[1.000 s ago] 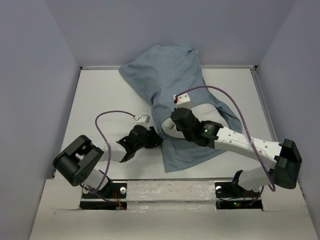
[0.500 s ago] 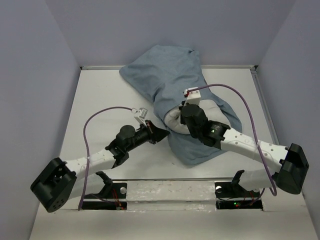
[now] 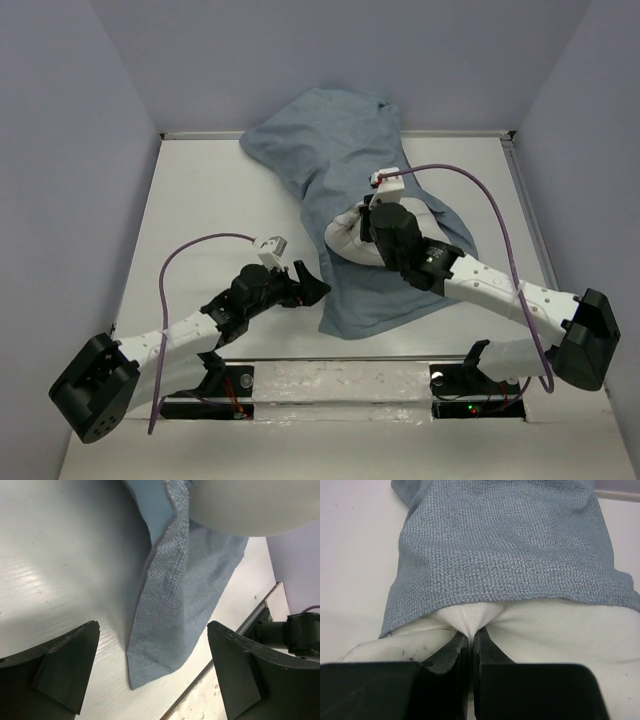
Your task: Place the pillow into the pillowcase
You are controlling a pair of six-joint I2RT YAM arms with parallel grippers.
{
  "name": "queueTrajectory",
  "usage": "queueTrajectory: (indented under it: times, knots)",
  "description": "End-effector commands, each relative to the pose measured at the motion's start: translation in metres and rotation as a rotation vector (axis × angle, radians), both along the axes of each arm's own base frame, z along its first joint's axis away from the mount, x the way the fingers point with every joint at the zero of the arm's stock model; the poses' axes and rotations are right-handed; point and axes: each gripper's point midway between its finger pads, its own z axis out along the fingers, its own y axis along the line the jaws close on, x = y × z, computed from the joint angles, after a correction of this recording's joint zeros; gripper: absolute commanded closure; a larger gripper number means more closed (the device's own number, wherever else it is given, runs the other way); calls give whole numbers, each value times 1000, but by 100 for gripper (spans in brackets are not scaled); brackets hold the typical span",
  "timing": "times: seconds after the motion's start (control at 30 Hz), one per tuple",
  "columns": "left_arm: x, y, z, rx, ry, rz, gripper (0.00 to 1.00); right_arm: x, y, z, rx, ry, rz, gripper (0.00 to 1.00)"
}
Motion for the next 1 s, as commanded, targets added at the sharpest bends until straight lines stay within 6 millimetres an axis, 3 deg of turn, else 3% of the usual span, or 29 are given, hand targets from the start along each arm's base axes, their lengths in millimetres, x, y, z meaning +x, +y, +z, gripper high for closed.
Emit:
queueTrajectory:
  times: [0.0,0.1,0.13,0.17,0.2,0.23,0.3,0.33,0.37,0.4,0.43,0.5,0.53,0.6,0.63,0.7,0.73,0.87,0.97]
  knots:
    - [18,-2,17,10,-110,33,1,6,-7,37,122,-95,-28,100]
    - [36,-8,18,54,-144,49,1,4,-5,38,137,-92,-14,100]
    - [41,-10,9,73,-126,50,1,3,-4,39,147,-91,-4,100]
    - [49,-20,24,30,-161,46,1,2,-4,40,155,-90,2,100]
    - [52,-26,25,21,-163,36,1,1,-4,41,159,-90,2,100]
    - [55,-34,13,32,-135,15,1,1,-3,42,167,-90,5,100]
    - [58,-55,29,-52,-152,-44,1,0,-2,40,172,-84,11,100]
    - [58,-62,22,-57,-136,-66,21,-1,0,39,188,-79,17,100]
    - [58,-69,30,-92,-152,-94,45,-2,1,33,188,-67,24,100]
    - [55,-72,32,-115,-137,-107,88,-3,8,32,212,-61,51,100]
    - [51,-75,41,-147,-149,-128,100,-5,10,21,209,-44,65,100]
    - [36,-73,49,-173,-149,-166,100,-3,24,4,220,-24,105,100]
    - [27,-70,71,-219,-181,-179,100,-6,37,-8,230,9,159,100]
    - [9,-61,80,-243,-168,-209,100,3,41,-33,229,60,152,100]
    - [-1,-54,108,-295,-218,-224,100,9,47,-52,227,97,149,100]
    - [-19,-45,117,-314,-204,-251,100,28,38,-66,223,113,101,100]
    - [-30,-37,142,-367,-249,-264,100,38,35,-80,194,127,78,100]
    - [-66,-22,172,-467,-244,-348,100,81,-3,-78,171,100,-48,100]
    - [-87,-17,178,-521,-199,-415,100,100,-23,-47,140,39,-145,100]
